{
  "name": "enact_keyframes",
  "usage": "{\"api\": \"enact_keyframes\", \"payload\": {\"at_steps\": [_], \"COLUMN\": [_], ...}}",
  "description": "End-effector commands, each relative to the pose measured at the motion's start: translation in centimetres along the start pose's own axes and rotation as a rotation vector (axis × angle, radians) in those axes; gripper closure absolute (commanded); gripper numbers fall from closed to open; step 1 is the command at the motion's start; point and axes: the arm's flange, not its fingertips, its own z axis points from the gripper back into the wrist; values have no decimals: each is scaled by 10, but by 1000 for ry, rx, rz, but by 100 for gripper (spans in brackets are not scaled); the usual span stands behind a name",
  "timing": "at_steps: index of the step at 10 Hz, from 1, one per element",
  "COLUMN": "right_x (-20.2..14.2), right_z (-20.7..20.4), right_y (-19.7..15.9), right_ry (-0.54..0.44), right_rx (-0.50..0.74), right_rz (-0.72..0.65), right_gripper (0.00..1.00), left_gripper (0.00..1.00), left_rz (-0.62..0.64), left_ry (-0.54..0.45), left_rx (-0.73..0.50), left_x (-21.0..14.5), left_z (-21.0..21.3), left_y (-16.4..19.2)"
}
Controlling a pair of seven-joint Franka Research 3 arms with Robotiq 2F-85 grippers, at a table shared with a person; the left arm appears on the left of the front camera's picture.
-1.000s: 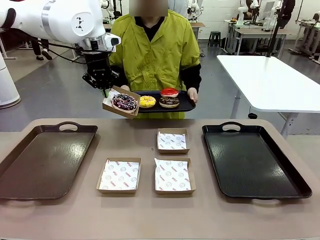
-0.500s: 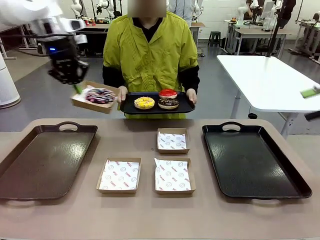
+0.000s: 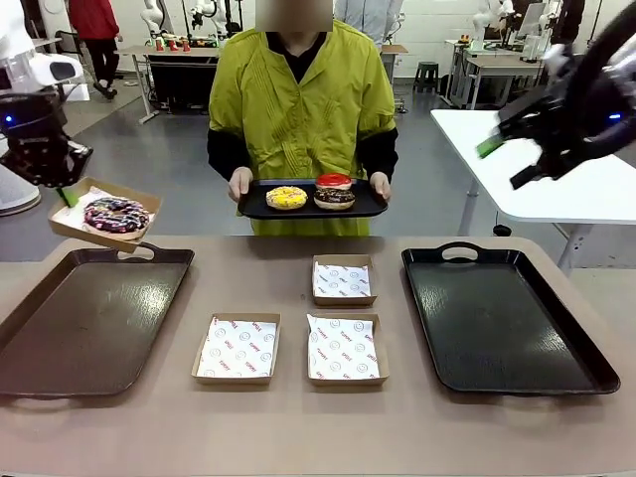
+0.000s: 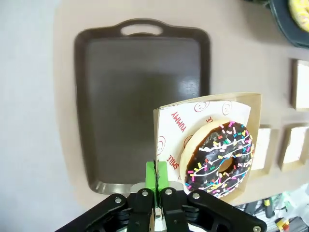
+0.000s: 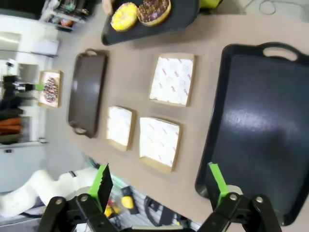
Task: Individually package the donuts and arrange them on the tray.
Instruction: Place the picked Paper togo box on the Handle tray while simultaneously picking up another Paper togo box from the table with the other hand.
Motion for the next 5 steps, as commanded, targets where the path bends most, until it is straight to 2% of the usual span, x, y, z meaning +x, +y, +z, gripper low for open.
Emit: {"api": "enact_keyframes", "payload": {"at_steps": [1,4,5], "right_x": [8,-4,-8], "right_z": [-40,-87,-94], "right_y": [13,40,44], "right_ry": [46,67,69], "right_rx": [-129,-209,-188], "right_rz": [8,67,71], "right_gripper": [0,0,0], "left_gripper": [99,99,99], "left_rz": [-5,-23,-16], "left_ry": [0,49,58], "left_rx": [34,12,4], "left_x": [13,34,39], "left_z": [-24,-55,-59], "left_y": [12,29,32]}}
